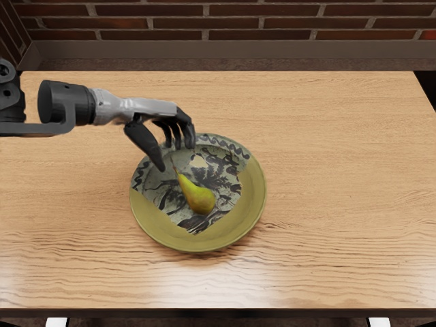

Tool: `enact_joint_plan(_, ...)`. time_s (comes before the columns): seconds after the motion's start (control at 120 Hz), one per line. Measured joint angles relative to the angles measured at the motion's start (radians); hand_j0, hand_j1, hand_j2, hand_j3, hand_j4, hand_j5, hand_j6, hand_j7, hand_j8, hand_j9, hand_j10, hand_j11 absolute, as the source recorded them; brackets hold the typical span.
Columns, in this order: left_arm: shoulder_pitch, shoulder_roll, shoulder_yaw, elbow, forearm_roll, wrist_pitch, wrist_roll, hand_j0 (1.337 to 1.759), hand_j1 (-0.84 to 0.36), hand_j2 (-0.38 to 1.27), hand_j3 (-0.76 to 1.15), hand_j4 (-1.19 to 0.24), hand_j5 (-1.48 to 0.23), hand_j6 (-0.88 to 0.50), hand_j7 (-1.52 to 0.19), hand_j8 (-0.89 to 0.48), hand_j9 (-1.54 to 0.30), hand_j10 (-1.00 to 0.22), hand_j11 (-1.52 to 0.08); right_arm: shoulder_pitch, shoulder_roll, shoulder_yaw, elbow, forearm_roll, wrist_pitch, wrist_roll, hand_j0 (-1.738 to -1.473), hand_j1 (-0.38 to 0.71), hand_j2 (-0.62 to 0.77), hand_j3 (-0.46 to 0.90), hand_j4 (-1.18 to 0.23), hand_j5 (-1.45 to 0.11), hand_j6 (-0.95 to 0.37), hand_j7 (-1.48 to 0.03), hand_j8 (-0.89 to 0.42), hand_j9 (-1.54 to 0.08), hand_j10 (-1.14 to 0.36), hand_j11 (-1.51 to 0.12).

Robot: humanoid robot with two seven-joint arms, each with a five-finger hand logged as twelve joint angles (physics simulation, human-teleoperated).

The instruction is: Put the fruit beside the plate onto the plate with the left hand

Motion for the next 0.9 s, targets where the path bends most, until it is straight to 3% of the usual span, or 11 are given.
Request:
enact_joint_plan(0.133, -0.001, 0.001, 0.001, 0.003, -0.091, -0.003, 0.003, 1.657, 0.05, 0.17, 0.0, -0.24, -0.37, -0.2, -0.36, -0.24, -0.36, -0.28, -0.36, 0.0, 0.0, 0.0, 0.0, 0.0, 0.0, 0.0, -1.658, -0.32, 0.0, 0.0, -0.02, -0.03, -0.02, -0.03, -0.02, -0.03, -0.02, -0.03)
enact_joint_plan(0.3, 0.009, 0.056, 0.001, 0.005, -0.173, -0.032, 0.004, 1.658, 0.22, 0.07, 0.0, -0.11, -0.16, -0.09, -0.16, -0.11, -0.16, -0.12, -0.16, 0.0, 0.0, 0.0, 0.0, 0.0, 0.0, 0.0, -1.658, -0.32, 0.0, 0.0, -0.02, -0.03, -0.02, -0.03, -0.02, -0.03, -0.02, -0.03)
enact_joint_plan(0.367, 0.012, 0.117, 0.004, 0.027, -0.249, -0.072, 0.004, 1.658, 0.25, 0.05, 0.0, -0.08, -0.12, -0.07, -0.12, -0.08, -0.12, -0.09, -0.12, 0.0, 0.0, 0.0, 0.0, 0.0, 0.0, 0.0, -1.658, -0.32, 0.0, 0.0, -0.02, -0.03, -0.02, -0.03, -0.02, -0.03, -0.02, -0.03)
enact_joint_plan(0.592, 0.023, 0.224, 0.078, 0.202, -0.524, -0.22, 0.003, 1.658, 0.32, 0.02, 0.0, -0.03, -0.04, -0.02, -0.04, -0.03, -0.04, -0.03, -0.04, 0.0, 0.0, 0.0, 0.0, 0.0, 0.0, 0.0, -1.658, -0.32, 0.0, 0.0, -0.02, -0.03, -0.02, -0.03, -0.02, -0.03, -0.02, -0.03)
enact_joint_plan(0.725, 0.025, 0.224, 0.082, 0.229, -0.643, -0.24, 0.002, 1.658, 0.33, 0.01, 0.0, -0.02, -0.02, -0.01, -0.02, -0.02, -0.02, -0.02, -0.02, 0.0, 0.0, 0.0, 0.0, 0.0, 0.0, 0.0, -1.658, -0.32, 0.0, 0.0, -0.02, -0.03, -0.02, -0.03, -0.02, -0.03, -0.02, -0.03)
enact_joint_plan(0.9, 0.028, 0.209, 0.083, 0.23, -0.687, -0.246, 0.002, 1.658, 0.34, 0.01, 0.0, -0.01, -0.01, -0.01, -0.01, -0.01, -0.01, -0.01, -0.01, 0.0, 0.0, 0.0, 0.0, 0.0, 0.0, 0.0, -1.658, -0.32, 0.0, 0.0, -0.02, -0.03, -0.02, -0.03, -0.02, -0.03, -0.02, -0.03)
